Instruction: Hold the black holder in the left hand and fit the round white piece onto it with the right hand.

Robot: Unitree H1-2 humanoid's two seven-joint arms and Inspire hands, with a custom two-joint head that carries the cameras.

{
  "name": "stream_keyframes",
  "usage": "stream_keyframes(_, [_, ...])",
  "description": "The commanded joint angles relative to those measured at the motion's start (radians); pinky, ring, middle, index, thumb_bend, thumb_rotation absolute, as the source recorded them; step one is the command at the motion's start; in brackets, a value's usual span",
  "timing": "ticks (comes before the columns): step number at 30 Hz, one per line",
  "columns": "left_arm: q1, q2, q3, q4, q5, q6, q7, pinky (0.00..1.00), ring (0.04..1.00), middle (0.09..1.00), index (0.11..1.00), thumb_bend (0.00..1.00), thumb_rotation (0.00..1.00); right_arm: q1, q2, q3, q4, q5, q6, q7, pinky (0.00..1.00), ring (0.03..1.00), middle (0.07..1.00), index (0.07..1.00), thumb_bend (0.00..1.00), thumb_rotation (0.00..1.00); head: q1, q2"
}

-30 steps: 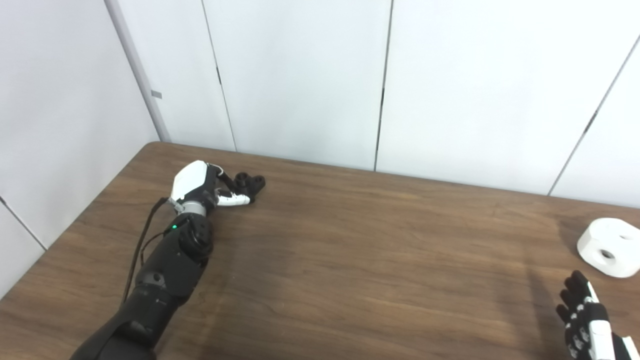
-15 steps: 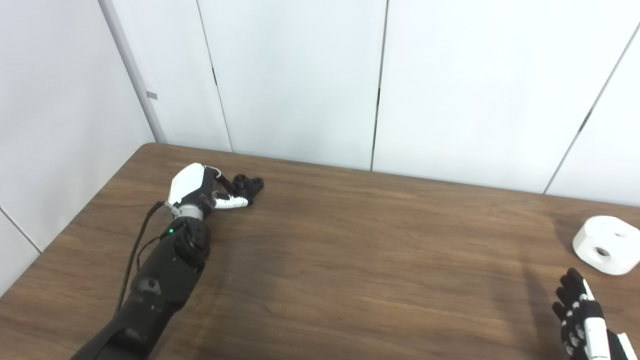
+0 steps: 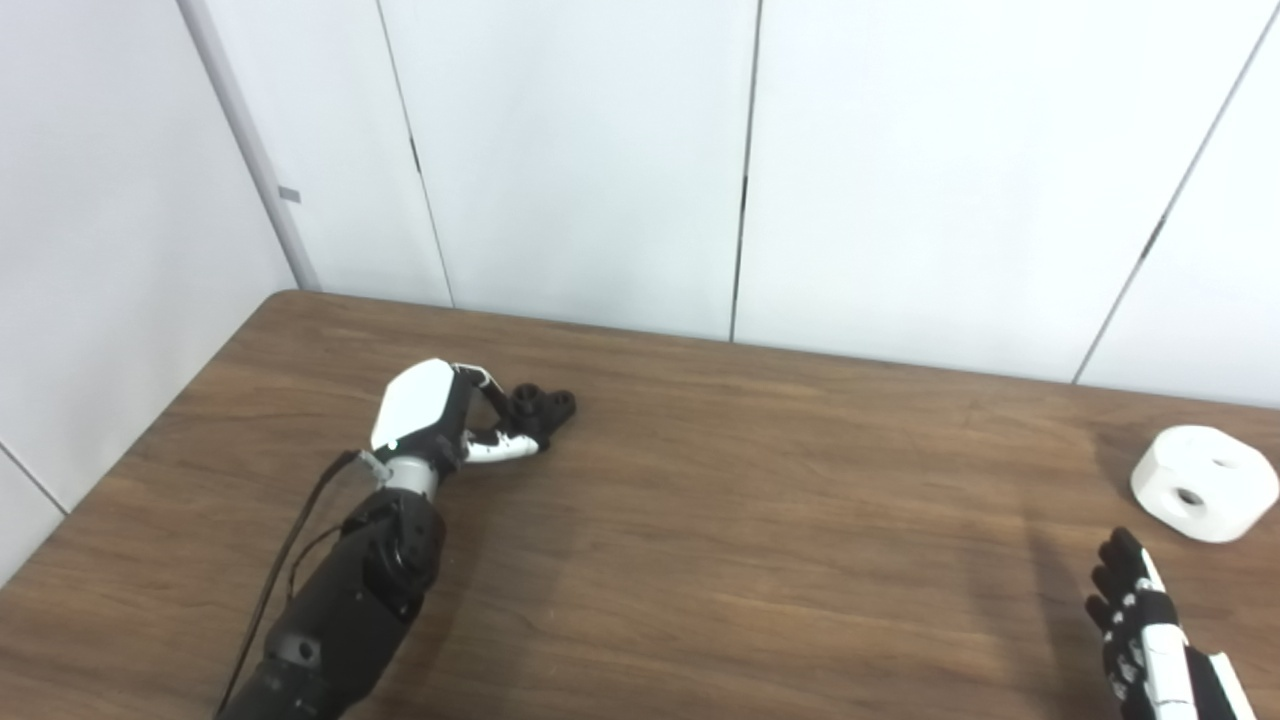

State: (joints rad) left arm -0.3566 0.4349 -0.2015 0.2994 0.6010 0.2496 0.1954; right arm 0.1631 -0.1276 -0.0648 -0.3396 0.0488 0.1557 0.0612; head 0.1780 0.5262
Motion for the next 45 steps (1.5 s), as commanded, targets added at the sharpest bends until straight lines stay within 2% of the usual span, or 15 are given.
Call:
stream_keyframes(1, [-0.002, 0.001, -0.021, -0.035, 0.034, -0.037, 0.002, 0.98, 0.849, 0.755, 0.486, 0.52, 0.04, -0.022, 0.011, -0.002, -0.014, -0.013, -0.033, -0.015, 1.0, 1.0, 0.999, 1.0, 0.45, 1.0, -0.002, 0.0])
stream_keyframes(5, [0.024, -0.013, -0.041, -0.117, 0.049, -0.013, -0.041, 0.99, 0.861, 0.768, 0.487, 0.52, 0.05, -0.02, 0.014, -0.004, -0.014, -0.013, -0.031, -0.023, 1.0, 0.997, 0.99, 1.0, 0.46, 1.0, -0.023, 0.005])
stream_keyframes(13, [0.076, -0.026, -0.091, -0.265, 0.082, -0.032, -0.13, 0.98, 0.869, 0.76, 0.486, 0.52, 0.05, -0.021, 0.01, 0.005, 0.002, -0.019, -0.065, -0.02, 1.0, 1.0, 0.993, 1.0, 0.46, 1.0, -0.072, 0.021])
stream_keyframes(21, [0.133, -0.055, -0.176, -0.404, 0.166, -0.041, -0.231, 0.94, 0.837, 0.735, 0.486, 0.52, 0.05, -0.023, 0.024, 0.015, 0.009, -0.054, -0.058, -0.044, 1.0, 0.987, 0.981, 1.0, 0.51, 1.0, -0.124, 0.036])
stream_keyframes(27, [0.181, -0.077, -0.23, -0.466, 0.23, -0.068, -0.271, 0.93, 0.835, 0.739, 0.485, 0.52, 0.05, -0.025, 0.032, 0.017, 0.013, -0.056, -0.075, -0.049, 1.0, 0.984, 0.978, 1.0, 0.51, 1.0, -0.162, 0.053])
stream_keyframes(31, [0.21, -0.087, -0.254, -0.497, 0.251, -0.08, -0.293, 0.93, 0.839, 0.74, 0.485, 0.52, 0.05, -0.025, 0.042, 0.02, 0.002, -0.064, -0.053, -0.056, 1.0, 0.976, 0.971, 1.0, 0.56, 1.0, -0.186, 0.065])
stream_keyframes(45, [0.312, -0.125, -0.311, -0.558, 0.35, -0.153, -0.299, 0.93, 0.84, 0.745, 0.485, 0.52, 0.05, -0.021, 0.043, 0.028, -0.083, -0.093, 0.016, -0.069, 1.0, 0.972, 0.957, 1.0, 0.56, 1.0, -0.238, 0.143])
